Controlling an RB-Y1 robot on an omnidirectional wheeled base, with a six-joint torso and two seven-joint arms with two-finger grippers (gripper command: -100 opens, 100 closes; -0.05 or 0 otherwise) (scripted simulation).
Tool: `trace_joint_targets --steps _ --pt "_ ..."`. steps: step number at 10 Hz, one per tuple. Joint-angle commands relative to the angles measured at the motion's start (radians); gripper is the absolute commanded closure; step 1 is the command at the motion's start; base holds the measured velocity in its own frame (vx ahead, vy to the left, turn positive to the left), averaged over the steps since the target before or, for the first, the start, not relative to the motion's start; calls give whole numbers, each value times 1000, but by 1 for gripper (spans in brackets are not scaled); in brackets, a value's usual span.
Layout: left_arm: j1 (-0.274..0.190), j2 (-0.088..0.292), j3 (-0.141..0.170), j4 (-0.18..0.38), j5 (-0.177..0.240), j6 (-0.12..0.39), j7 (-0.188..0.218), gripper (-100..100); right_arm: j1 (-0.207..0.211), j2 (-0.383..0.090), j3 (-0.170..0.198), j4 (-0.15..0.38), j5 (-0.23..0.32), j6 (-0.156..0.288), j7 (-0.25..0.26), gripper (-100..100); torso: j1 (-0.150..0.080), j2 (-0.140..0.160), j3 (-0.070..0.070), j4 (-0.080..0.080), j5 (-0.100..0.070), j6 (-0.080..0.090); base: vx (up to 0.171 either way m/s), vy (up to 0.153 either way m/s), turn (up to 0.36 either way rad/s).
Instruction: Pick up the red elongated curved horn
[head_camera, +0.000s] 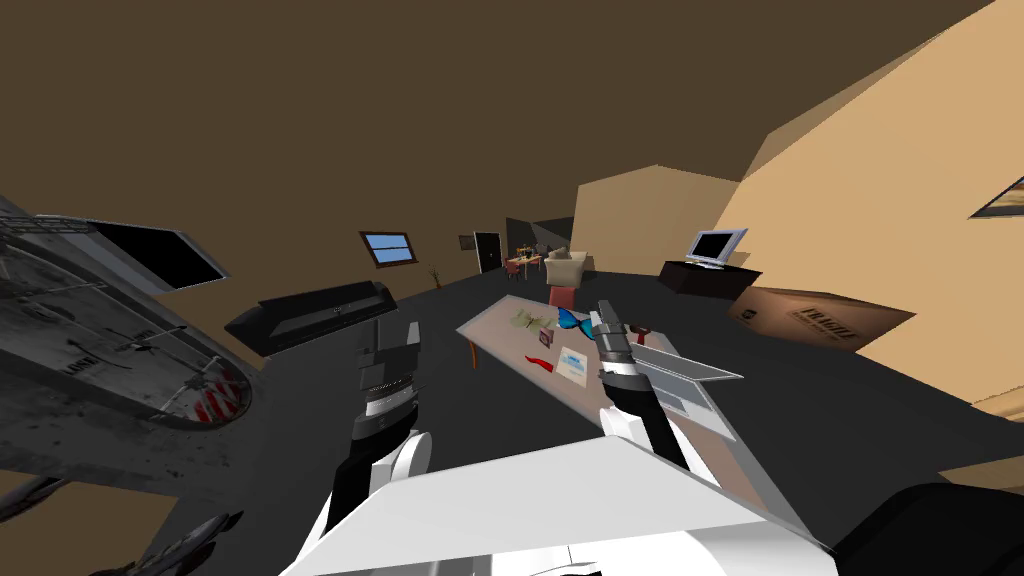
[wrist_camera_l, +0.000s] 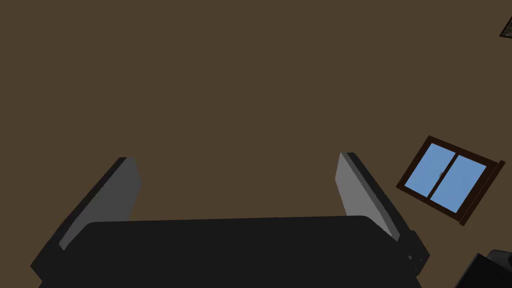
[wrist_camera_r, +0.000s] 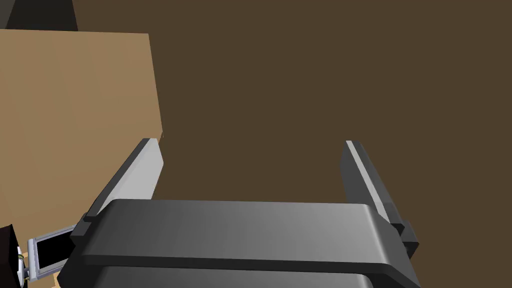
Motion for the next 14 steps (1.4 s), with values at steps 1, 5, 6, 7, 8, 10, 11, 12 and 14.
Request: trace_joint_targets --steps 1,5,6,7,8,10,11,12,14 --pt "0 0 0 0 0 0 0 0 3 -36 -4 9 4 12 -2 -100 0 0 0 0 0 0 -8 30 19" --pt "0 0 0 0 0 0 0 0 15 -154 -17 67 32 78 -13 -100 7 2 1 0 1 0 -34 102 49" --pt "0 0 0 0 0 0 0 0 19 -186 -20 90 44 100 -17 -100 8 3 2 1 2 0 -35 159 100" --pt "0 0 0 0 0 0 0 0 19 -197 -20 90 44 100 -17 -100 10 2 1 1 2 0 -10 103 26" --pt "0 0 0 0 0 0 0 0 23 -231 -22 117 57 125 -21 -100 7 1 1 0 2 0 -13 102 89" --pt "0 0 0 0 0 0 0 0 27 -265 -23 147 73 152 -26 -100 8 -1 0 0 2 0 18 112 90" --pt "0 0 0 0 0 0 0 0 33 -300 -23 179 91 180 -30 -100 6 -1 0 0 2 0 3 109 130" --pt "0 0 0 0 0 0 0 0 39 -332 -21 218 110 210 -35 -100 7 0 0 0 1 0 15 120 216" --pt "0 0 0 0 0 0 0 0 47 -369 -19 262 132 241 -40 -100 6 -1 0 0 1 0 29 92 91"
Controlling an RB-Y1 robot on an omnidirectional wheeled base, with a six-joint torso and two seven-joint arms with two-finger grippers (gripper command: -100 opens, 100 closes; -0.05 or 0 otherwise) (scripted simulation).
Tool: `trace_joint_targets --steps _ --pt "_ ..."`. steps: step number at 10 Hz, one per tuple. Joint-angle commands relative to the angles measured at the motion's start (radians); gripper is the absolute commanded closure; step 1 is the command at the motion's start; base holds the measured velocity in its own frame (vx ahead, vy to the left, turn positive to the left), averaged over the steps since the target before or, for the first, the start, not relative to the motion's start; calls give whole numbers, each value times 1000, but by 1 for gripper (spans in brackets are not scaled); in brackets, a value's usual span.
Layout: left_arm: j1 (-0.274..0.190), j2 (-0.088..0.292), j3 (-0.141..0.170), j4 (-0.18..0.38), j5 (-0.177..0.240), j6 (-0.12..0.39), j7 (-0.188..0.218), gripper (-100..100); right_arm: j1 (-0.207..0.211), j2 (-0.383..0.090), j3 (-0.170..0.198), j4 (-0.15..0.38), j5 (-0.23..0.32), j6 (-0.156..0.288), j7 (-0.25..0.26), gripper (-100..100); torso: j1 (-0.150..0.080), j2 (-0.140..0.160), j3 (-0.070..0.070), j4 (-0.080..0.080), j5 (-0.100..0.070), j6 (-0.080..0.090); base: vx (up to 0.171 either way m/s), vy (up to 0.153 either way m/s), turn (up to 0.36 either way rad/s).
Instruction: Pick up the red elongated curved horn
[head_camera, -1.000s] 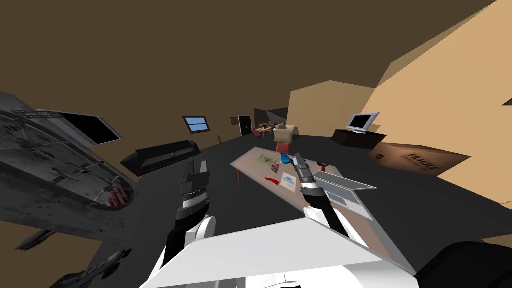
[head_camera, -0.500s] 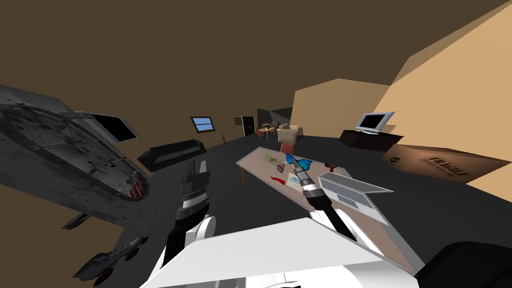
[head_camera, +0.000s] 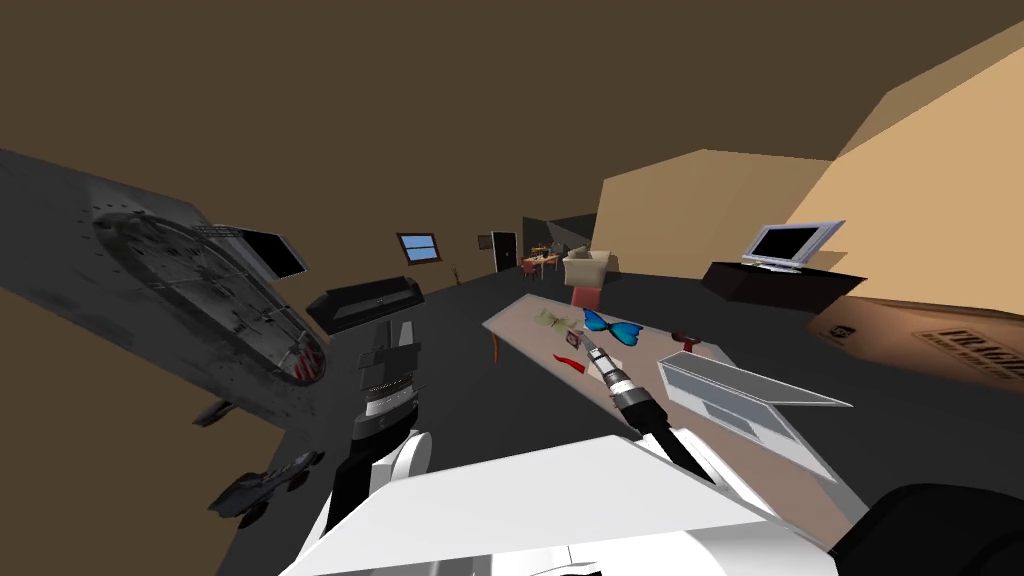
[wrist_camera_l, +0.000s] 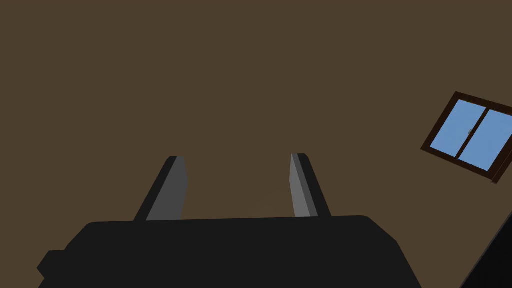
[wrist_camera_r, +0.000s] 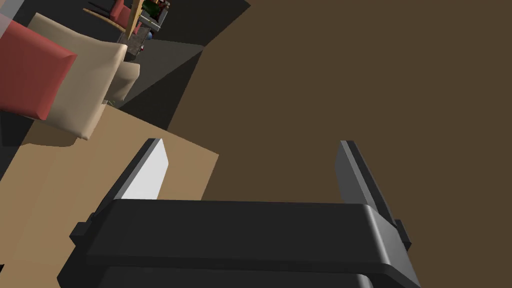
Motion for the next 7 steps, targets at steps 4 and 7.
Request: trace_joint_targets --steps 4,7 --pt "0 0 0 0 0 0 0 0 3 -95 9 110 58 100 -17 -100 -2 -1 -1 0 0 0 49 75 122" --pt "0 0 0 0 0 0 0 0 24 -162 28 205 115 162 -26 -100 -1 -3 -2 -1 0 0 91 88 208"
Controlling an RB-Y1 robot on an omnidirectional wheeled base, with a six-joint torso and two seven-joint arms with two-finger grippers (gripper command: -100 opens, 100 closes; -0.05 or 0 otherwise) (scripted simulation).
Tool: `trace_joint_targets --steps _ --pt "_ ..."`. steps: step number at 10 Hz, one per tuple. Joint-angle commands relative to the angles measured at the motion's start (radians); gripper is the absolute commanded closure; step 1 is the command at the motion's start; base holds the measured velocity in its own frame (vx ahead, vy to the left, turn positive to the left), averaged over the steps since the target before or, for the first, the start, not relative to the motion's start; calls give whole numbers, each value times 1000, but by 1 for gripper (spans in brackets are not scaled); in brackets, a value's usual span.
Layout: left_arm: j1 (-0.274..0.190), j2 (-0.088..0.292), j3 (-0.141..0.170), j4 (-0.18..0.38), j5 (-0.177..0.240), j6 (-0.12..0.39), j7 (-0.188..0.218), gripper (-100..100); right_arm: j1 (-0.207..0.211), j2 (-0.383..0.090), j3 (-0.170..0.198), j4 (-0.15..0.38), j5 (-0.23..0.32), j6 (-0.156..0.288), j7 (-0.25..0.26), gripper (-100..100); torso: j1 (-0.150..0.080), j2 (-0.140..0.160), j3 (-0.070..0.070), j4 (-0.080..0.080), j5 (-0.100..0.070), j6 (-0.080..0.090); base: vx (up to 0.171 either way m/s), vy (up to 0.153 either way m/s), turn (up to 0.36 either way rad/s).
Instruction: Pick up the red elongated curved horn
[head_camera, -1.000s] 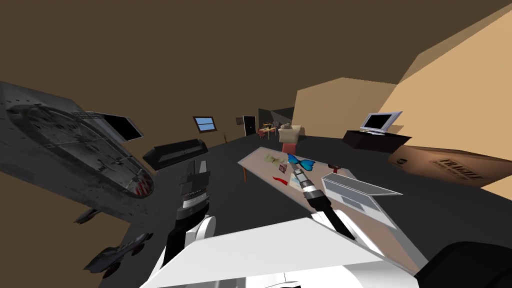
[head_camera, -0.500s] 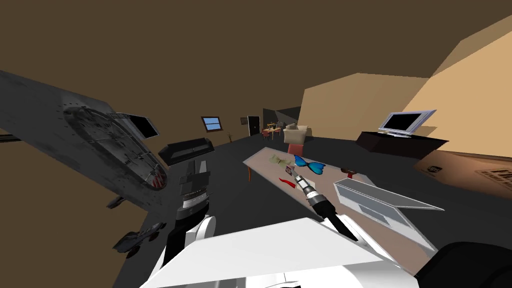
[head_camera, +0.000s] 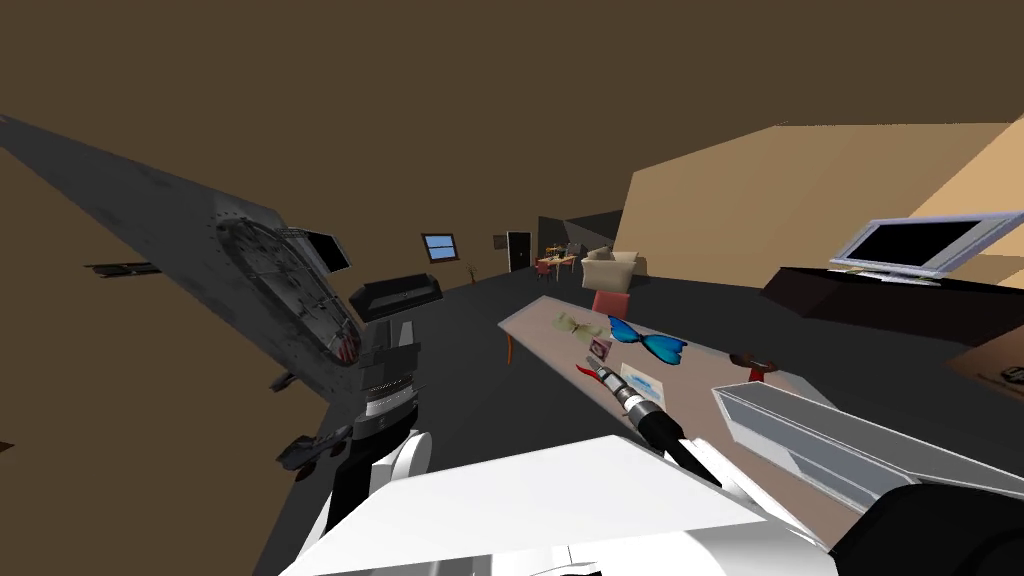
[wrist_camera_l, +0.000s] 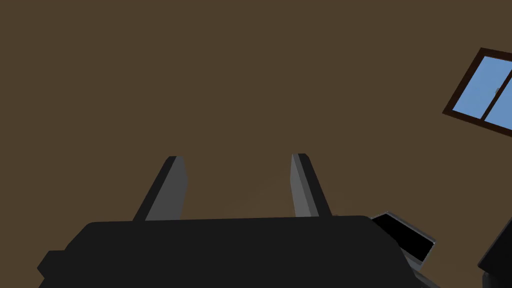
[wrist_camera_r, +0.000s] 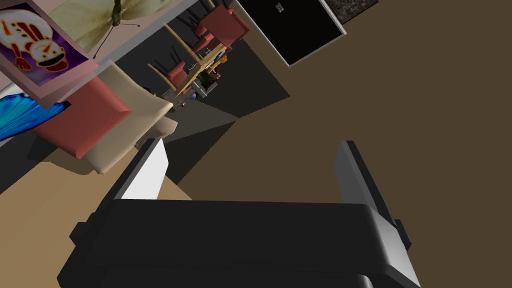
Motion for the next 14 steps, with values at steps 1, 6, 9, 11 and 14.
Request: trace_joint_targets --steps 1,6,9,11,14 --pt "0 0 0 0 0 0 0 0 6 1 9 42 22 12 5 -100 0 0 0 0 0 0 61 56 117" --pt "0 0 0 0 0 0 0 0 38 -86 57 192 118 96 -7 -100 -2 1 1 0 0 1 70 51 205" --pt "0 0 0 0 0 0 0 0 59 -132 101 294 188 142 -14 -100 -1 -2 -1 0 0 1 132 53 221" --pt "0 0 0 0 0 0 0 0 69 -152 127 360 223 163 -17 -100 -2 0 0 0 0 1 94 28 202" --pt "0 0 0 0 0 0 0 0 79 -170 154 426 258 182 -20 -100 -3 0 0 0 -1 0 90 7 179"
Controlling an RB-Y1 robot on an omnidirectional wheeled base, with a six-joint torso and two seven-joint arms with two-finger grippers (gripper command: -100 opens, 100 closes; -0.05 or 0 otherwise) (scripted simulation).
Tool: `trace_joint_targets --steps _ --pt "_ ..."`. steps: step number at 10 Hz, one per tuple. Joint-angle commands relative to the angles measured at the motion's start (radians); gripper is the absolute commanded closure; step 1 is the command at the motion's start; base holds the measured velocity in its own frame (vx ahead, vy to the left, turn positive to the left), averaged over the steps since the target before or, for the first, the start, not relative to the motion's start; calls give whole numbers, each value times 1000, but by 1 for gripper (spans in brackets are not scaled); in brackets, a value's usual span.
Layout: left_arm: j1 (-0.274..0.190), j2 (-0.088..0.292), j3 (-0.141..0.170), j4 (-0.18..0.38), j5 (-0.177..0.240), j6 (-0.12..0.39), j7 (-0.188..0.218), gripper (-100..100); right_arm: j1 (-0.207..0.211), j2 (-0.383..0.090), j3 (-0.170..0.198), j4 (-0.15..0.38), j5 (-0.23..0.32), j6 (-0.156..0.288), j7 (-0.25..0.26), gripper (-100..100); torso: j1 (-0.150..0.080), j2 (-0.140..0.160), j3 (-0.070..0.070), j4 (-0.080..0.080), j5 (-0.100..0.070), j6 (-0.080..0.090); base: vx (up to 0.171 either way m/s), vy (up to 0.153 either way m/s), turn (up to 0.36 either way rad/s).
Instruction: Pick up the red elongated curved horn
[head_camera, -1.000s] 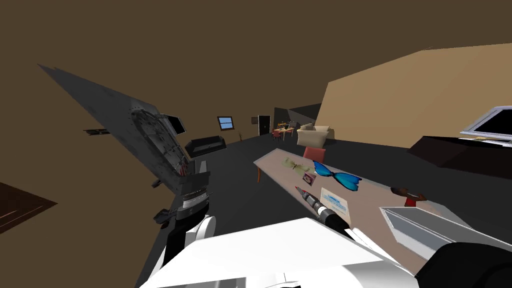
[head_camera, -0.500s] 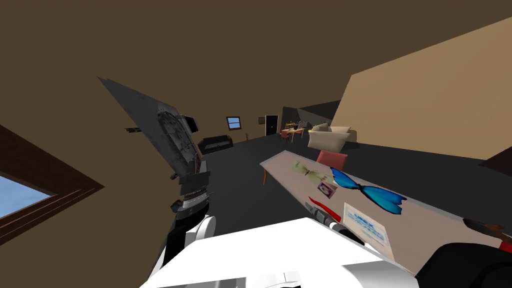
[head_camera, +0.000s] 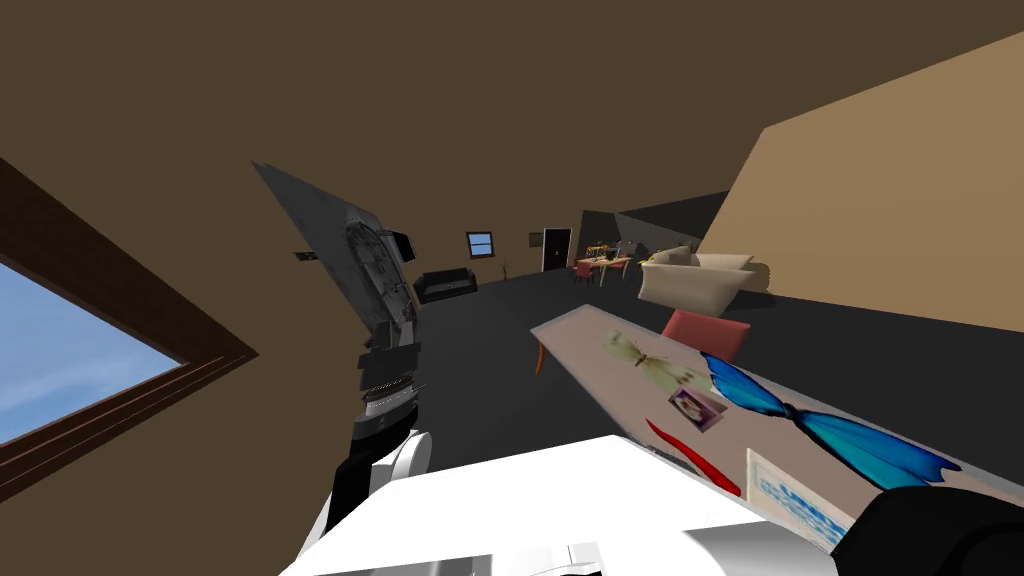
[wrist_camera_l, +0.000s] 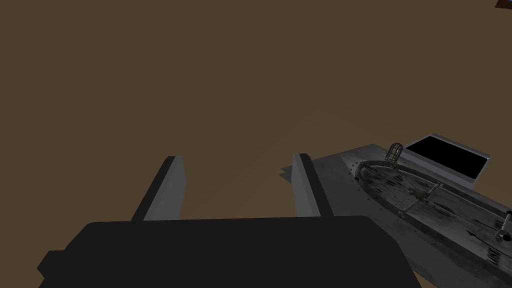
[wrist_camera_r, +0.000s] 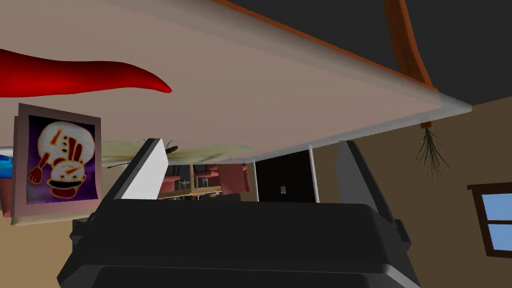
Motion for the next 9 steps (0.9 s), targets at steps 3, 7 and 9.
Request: trace_joint_targets --steps 3,7,9 --pt "0 0 0 0 0 0 0 0 16 -11 24 70 45 10 1 -100 0 0 0 0 0 0 73 -5 129" --pt "0 0 0 0 0 0 0 0 37 -36 80 150 114 40 -3 -100 0 3 2 1 0 0 62 -18 148" --pt "0 0 0 0 0 0 0 0 48 -46 108 201 147 52 -5 -100 -1 2 1 0 0 0 87 -41 211"
